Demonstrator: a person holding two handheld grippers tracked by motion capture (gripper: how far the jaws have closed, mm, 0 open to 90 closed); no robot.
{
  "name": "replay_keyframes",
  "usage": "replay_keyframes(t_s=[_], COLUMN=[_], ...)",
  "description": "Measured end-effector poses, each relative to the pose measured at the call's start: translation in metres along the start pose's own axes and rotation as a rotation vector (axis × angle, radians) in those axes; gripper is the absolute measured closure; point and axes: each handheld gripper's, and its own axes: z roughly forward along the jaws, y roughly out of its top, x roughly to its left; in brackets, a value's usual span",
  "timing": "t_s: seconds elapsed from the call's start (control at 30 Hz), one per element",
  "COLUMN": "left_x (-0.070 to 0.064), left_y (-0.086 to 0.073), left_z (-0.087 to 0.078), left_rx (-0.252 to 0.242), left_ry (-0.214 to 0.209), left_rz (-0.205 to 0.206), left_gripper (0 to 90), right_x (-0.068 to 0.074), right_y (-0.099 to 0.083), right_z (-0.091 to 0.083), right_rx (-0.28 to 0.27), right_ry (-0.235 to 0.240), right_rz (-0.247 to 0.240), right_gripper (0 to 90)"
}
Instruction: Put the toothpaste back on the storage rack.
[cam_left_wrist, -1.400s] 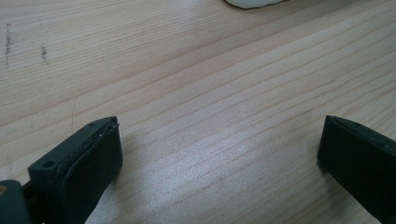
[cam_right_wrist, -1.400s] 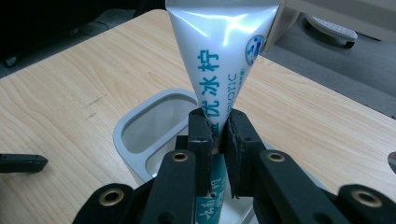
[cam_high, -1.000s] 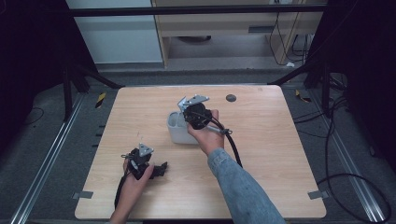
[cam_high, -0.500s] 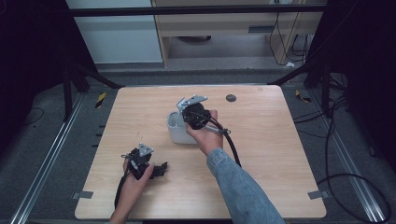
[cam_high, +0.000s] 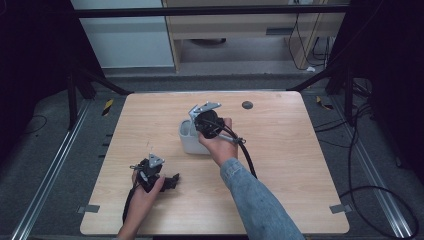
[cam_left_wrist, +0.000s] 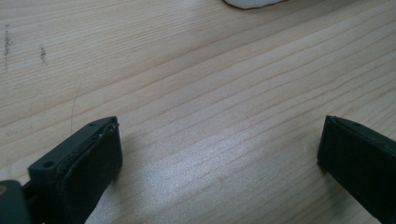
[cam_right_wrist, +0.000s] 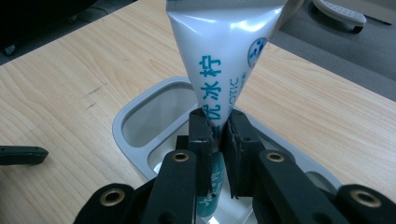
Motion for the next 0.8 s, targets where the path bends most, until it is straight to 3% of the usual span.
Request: replay_keyframes(t_s=[0.8], left_x=[0.0001], left_y=[0.0004], left_z=[0.0003], left_rx=[0.002], left_ry=[-0.002], left_rz=[0.002], left_gripper=[0.0], right_x=[0.0011], right_y=[0.0056], right_z=[0.0056], right_rx=[0.025], right_ry=[0.017], right_rz=[-0.001], right_gripper=[80.9])
